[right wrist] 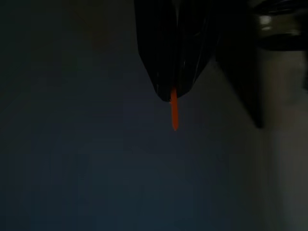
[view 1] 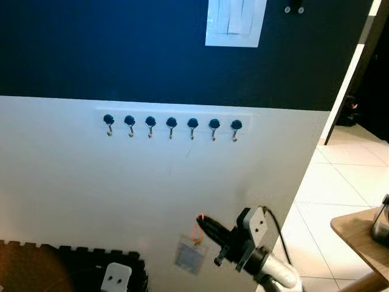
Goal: Hang keys on a hook
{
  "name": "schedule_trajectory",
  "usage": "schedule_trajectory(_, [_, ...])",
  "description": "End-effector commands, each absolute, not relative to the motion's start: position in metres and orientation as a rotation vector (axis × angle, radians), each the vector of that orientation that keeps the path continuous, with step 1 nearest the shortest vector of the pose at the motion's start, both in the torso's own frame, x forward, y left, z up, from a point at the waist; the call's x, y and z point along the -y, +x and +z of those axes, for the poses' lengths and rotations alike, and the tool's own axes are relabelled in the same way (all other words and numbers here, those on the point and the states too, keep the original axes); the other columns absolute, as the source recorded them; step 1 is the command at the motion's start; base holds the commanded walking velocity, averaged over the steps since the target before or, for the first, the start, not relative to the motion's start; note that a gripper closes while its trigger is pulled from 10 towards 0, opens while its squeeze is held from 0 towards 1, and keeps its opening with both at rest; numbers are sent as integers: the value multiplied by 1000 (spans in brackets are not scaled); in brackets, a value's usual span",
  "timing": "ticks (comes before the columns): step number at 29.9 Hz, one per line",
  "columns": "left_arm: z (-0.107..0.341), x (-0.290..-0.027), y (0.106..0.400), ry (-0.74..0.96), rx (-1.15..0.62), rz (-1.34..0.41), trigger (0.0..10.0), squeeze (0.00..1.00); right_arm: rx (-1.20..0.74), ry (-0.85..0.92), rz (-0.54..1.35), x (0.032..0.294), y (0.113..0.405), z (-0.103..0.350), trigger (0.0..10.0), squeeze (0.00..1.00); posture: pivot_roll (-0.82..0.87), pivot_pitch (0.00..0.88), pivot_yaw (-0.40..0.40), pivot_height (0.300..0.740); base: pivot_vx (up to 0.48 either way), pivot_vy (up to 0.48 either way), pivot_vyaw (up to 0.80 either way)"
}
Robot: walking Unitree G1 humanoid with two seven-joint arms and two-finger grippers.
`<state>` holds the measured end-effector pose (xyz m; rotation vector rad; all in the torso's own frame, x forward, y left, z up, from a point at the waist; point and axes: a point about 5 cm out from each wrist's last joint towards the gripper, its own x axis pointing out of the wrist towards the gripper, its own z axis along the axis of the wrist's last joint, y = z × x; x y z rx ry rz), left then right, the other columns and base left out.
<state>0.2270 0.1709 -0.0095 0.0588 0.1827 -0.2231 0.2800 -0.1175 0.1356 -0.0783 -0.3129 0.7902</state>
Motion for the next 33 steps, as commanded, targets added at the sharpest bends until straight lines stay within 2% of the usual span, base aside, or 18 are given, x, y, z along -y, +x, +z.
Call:
schedule_trajectory(1, [-11, -167, 226, 45, -187, -229, 10000, 0, 343, -120, 762, 120, 279, 141, 10000, 0, 61, 52, -38, 740, 0, 0, 0])
schedule_trajectory(3, [-10, -166, 226, 43, -182, -237, 10000, 0, 454, -319, 716, 117, 278, 154, 10000, 0, 58, 49, -35, 740, 0, 0, 0])
schedule_trajectory(4, [-10, -166, 226, 43, -182, -237, 10000, 0, 454, -319, 716, 117, 278, 154, 10000, 0, 58, 49, -35, 740, 0, 0, 0])
schedule_trajectory(6, [-9, -165, 226, 42, -180, -246, 10000, 0, 553, -504, 711, 111, 274, 161, 10000, 0, 56, 46, -33, 740, 0, 0, 0])
schedule_trajectory(9, [-9, -164, 226, 41, -179, -247, 10000, 0, 576, -552, 701, 109, 273, 162, 10000, 0, 55, 45, -34, 740, 0, 0, 0])
schedule_trajectory(10, [-9, -164, 225, 39, -180, -249, 10000, 0, 623, -640, 682, 106, 272, 166, 10000, 0, 57, 44, -35, 740, 0, 0, 0])
schedule_trajectory(12, [-9, -164, 225, 39, -180, -249, 10000, 0, 623, -640, 682, 106, 272, 166, 10000, 0, 57, 44, -35, 740, 0, 0, 0])
schedule_trajectory(16, [-9, -163, 225, 34, -179, -253, 10000, 0, 698, -808, 653, 102, 269, 171, 10000, 0, 57, 44, -35, 740, 0, 0, 0])
schedule_trajectory(20, [-9, -162, 225, 32, -178, -256, 10000, 0, 715, -842, 631, 102, 269, 174, 10000, 0, 59, 45, -35, 740, 0, 0, 0])
schedule_trajectory(27, [-9, -161, 224, 28, -179, -273, 10000, 0, 792, -912, 476, 107, 275, 188, 10000, 0, 58, 51, -33, 740, 0, 0, 0])
schedule_trajectory(29, [-9, -159, 223, 23, -180, -286, 10000, 0, 892, -938, 400, 109, 275, 203, 10000, 0, 60, 56, -32, 740, 0, 0, 0])
schedule_trajectory(33, [-9, -158, 222, 17, -181, -295, 10000, 0, 964, -951, 348, 110, 275, 214, 10000, 0, 61, 57, -32, 740, 0, 0, 0])
